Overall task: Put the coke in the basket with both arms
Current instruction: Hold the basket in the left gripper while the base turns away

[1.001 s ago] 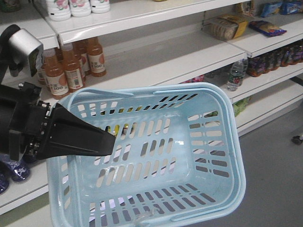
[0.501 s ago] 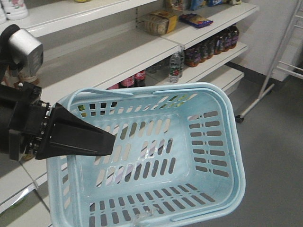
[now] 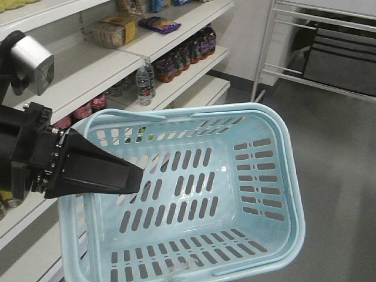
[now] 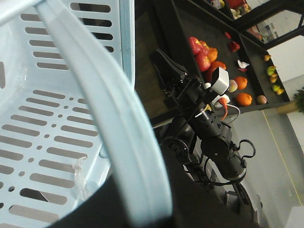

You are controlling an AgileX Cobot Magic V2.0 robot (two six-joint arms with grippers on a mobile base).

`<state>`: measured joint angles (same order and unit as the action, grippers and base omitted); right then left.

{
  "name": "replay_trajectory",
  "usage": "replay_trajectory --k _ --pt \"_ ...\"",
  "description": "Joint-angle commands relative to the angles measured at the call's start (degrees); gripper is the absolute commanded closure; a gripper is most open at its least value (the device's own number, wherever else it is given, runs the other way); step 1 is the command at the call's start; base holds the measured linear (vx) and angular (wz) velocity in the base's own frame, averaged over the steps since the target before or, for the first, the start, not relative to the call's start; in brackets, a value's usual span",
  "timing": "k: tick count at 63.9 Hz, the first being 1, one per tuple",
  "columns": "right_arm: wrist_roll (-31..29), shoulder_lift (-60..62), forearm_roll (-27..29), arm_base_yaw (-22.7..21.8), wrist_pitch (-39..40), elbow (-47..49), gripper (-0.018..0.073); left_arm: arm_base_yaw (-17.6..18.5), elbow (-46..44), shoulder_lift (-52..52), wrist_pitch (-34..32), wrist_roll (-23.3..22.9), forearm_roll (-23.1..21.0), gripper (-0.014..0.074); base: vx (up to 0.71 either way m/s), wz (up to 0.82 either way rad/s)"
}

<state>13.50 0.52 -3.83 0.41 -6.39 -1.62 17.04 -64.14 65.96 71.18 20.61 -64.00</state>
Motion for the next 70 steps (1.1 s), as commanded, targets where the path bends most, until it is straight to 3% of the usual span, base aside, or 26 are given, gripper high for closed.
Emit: replay_trajectory --k 1,70 --pt "-0.13 1.05 -0.27 -0.23 4.37 -0.87 0.0564 0.26 -1.49 -1.35 0.18 0.14 -5.67 0.0604 0.05 -0.45" --pt "-0.13 1.05 -0.27 -0.23 4.37 -0.87 0.0564 0.26 -1.49 -1.35 0.18 0.14 -5.67 0.0604 0.1 -0.42"
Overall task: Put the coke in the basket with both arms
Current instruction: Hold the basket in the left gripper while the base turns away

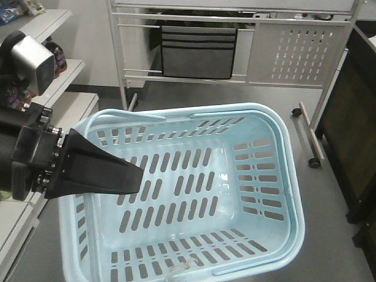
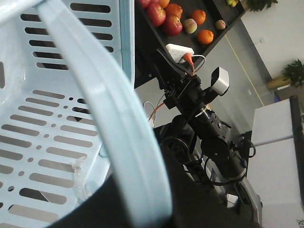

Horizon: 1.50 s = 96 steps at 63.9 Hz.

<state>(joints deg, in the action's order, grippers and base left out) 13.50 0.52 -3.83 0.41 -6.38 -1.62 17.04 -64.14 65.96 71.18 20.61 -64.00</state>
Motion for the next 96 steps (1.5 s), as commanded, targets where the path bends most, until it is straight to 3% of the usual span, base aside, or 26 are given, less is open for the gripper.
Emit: replay_trajectory --k 1,36,96 --pt "-0.13 1.05 -0.27 -0.23 4.35 -0.87 0.0564 0.26 -1.49 -1.35 0.18 0.14 -5.67 0.0604 0.18 -0.36" --pt "-0.13 1.05 -0.27 -0.23 4.35 -0.87 0.0564 0.26 -1.49 -1.35 0.18 0.14 -5.67 0.0604 0.22 -0.24" --pt "-0.13 1.05 -0.27 -0.23 4.35 -0.87 0.0564 0.26 -1.49 -1.35 0.12 0.14 -5.67 0.0604 0.31 -0.02"
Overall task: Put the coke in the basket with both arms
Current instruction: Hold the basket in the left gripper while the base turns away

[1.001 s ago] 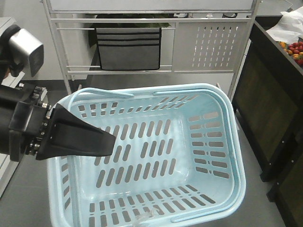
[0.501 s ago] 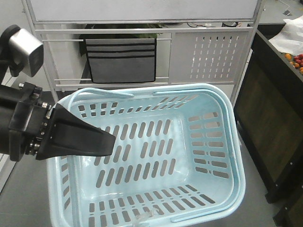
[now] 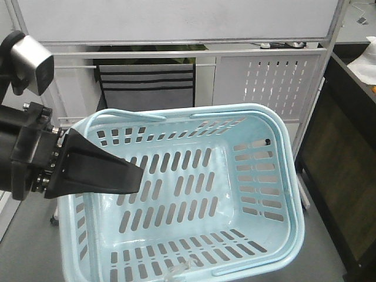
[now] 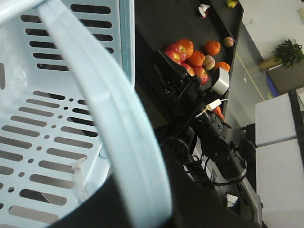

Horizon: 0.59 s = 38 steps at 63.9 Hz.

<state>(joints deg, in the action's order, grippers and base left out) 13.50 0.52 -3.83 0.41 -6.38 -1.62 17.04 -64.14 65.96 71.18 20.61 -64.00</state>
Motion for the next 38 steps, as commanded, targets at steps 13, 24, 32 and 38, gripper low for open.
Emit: replay_trajectory --k 13,24,32,38 --pt "-0.13 1.05 -0.27 -0.23 4.35 -0.87 0.0564 0.26 -1.49 -1.35 0.12 0.14 -5.67 0.0604 0.33 0.03" --pt "-0.13 1.05 -0.27 -0.23 4.35 -0.87 0.0564 0.26 -1.49 -1.35 0.12 0.14 -5.67 0.0604 0.33 0.08" --pt "-0.13 1.05 -0.27 -0.23 4.35 -0.87 0.0564 0.26 -1.49 -1.35 0.12 0.14 -5.67 0.0604 0.32 0.12" --pt "-0.13 1.05 -0.27 -0.23 4.35 -0.87 0.0564 0.26 -1.49 -1.35 0.12 0.14 -5.67 0.0604 0.3 0.17"
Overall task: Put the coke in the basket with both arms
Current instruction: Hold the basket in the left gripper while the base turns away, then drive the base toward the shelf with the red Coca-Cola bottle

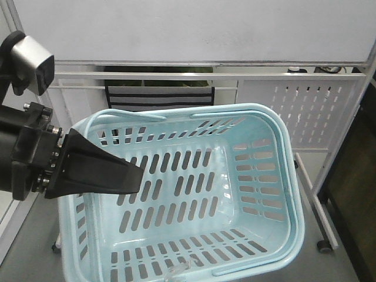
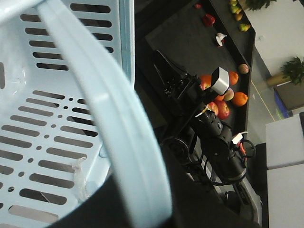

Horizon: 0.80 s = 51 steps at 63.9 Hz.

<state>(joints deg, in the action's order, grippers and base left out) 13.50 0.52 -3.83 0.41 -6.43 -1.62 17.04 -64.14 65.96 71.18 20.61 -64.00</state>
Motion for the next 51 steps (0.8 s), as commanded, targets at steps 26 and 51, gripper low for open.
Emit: replay_trajectory --k 26,51 --pt "-0.13 1.05 -0.27 -0.23 4.4 -0.87 0.0564 0.26 -1.49 -1.35 0.12 0.14 -5.67 0.0604 0.26 0.38" --pt "-0.13 1.05 -0.27 -0.23 4.48 -0.87 0.0564 0.26 -1.49 -1.41 0.17 0.14 -5.67 0.0604 0.19 0.64"
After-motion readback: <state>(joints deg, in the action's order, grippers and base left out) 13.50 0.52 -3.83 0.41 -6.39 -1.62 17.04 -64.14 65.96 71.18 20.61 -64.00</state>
